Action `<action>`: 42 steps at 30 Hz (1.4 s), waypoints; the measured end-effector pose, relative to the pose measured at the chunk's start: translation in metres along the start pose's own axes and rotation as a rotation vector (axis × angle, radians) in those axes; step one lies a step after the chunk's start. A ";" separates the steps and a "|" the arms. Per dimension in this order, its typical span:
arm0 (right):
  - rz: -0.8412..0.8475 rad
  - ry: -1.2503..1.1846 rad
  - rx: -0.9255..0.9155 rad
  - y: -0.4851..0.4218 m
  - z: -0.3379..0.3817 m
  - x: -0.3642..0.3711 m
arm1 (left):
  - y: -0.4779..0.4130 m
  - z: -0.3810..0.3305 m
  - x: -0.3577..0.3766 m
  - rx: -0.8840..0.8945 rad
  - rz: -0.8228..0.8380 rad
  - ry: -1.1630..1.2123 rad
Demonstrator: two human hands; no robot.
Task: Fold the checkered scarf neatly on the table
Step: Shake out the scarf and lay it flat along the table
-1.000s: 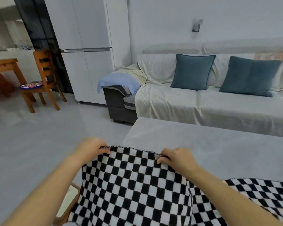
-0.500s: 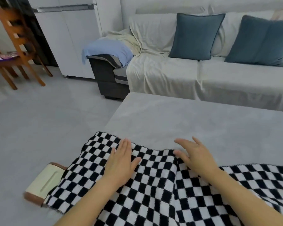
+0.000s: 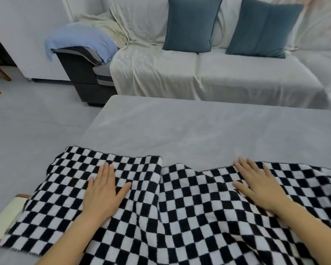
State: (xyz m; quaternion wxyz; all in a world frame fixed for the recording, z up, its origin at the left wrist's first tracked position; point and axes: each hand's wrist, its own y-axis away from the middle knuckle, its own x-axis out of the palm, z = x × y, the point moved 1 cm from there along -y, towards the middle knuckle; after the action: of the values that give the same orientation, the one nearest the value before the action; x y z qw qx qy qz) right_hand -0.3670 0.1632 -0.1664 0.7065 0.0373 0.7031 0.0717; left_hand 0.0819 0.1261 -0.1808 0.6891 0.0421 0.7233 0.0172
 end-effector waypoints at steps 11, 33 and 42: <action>-0.020 0.011 0.117 -0.026 -0.060 -0.001 | -0.054 0.034 -0.003 0.003 -0.002 -0.008; 0.099 -0.125 0.144 0.124 0.056 0.007 | 0.051 -0.082 0.002 0.231 0.071 -0.004; 0.089 -0.162 0.003 0.146 0.087 0.011 | 0.048 -0.065 0.001 0.244 0.094 -0.062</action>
State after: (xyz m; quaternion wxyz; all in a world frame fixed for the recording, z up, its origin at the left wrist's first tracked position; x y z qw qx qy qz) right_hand -0.2872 0.3137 -0.1545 0.7571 0.0750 0.6414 0.0989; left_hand 0.0192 0.1760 -0.1745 0.6994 0.1599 0.6954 -0.0403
